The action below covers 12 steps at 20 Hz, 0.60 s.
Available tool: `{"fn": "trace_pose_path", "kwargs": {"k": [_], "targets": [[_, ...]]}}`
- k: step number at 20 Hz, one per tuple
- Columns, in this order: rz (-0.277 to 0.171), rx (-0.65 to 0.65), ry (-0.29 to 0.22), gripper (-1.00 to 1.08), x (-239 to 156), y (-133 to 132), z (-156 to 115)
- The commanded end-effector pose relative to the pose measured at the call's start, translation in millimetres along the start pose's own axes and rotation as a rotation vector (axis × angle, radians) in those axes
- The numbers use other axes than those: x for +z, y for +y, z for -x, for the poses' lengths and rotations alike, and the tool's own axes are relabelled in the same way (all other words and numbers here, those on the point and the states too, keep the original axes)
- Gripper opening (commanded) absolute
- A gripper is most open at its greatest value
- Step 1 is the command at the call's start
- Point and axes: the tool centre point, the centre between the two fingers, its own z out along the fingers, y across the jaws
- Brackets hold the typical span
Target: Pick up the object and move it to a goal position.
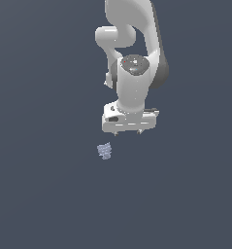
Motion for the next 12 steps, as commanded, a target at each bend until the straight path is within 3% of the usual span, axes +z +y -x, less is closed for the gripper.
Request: {"fn": "trace_pose_path", "kwargs": {"k": [1, 12], "targets": [[0.0, 0.0, 0.0, 1.0, 0.0, 0.0, 0.0], [0.016, -0.04, 0.018, 1.0, -16.0, 8.9, -2.9]]}}
